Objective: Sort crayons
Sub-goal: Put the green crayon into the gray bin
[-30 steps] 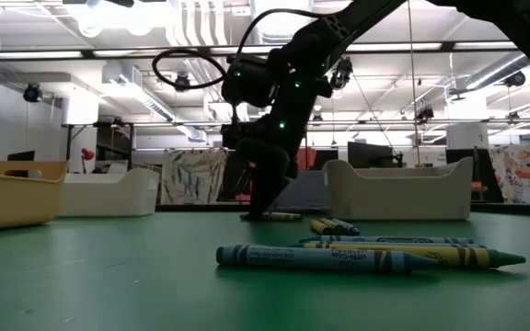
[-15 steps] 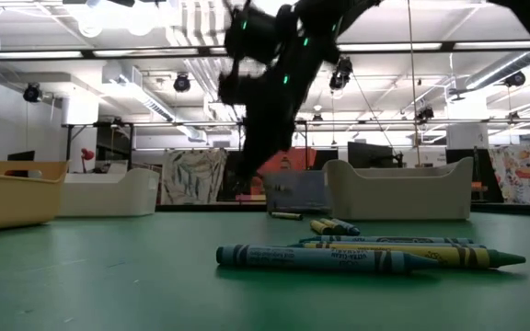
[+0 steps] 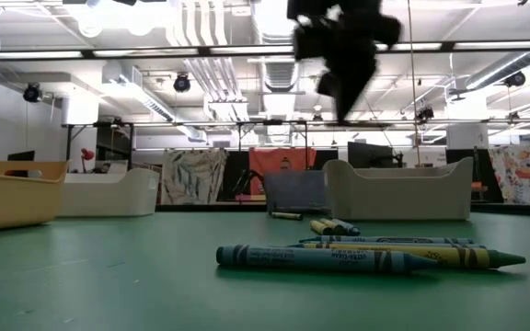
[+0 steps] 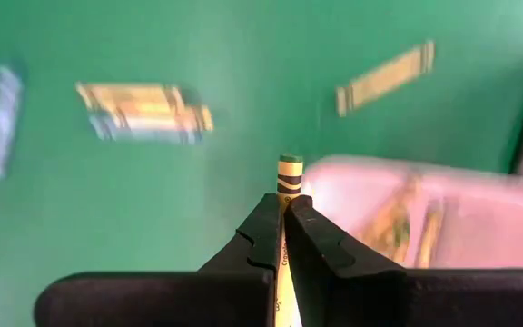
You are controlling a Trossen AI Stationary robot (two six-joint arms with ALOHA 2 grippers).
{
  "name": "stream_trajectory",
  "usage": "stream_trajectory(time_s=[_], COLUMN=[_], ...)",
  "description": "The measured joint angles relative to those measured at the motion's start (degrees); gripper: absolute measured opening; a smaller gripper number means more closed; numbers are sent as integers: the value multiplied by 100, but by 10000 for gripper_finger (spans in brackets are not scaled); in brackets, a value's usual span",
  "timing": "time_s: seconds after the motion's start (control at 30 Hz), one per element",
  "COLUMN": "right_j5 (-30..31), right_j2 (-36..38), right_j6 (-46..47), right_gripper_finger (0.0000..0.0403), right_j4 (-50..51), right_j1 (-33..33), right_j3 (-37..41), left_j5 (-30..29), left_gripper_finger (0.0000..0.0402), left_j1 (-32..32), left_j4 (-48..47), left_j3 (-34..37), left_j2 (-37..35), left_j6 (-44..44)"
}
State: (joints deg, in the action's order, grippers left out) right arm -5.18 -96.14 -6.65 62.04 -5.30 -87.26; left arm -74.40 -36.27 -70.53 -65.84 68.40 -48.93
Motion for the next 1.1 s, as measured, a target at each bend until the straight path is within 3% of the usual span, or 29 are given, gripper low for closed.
stream_trajectory(time_s=[0.17,0.3,0.5,0.7,0.87,1.1], right_j5=[363,406,372,384,376,365], right_j2=[488,863,1150,1138,1231,1735], right_j6=[132,216,85,-149,104,214], right_gripper_finger=[8,9,43,111,143,148], right_j4=[-33,-710,-1443,-1664,-1656,-1870], right_j1=[-90,-235,-643,-1079,-1122,-882], right_j3=[1050,1892,2457,2488,2459,2606], left_j5=[1,1,31,1023,1861,2452], left_gripper_finger=[3,3,3,1,0,0], left_j1=[0,0,0,220,573,1342], left_j4=[54,127,397,1942,3057,3391], left_j3=[0,0,0,0,0,0], left_j2=[2,0,0,0,176,846], left_j6=[0,0,108,1782,3389,4089])
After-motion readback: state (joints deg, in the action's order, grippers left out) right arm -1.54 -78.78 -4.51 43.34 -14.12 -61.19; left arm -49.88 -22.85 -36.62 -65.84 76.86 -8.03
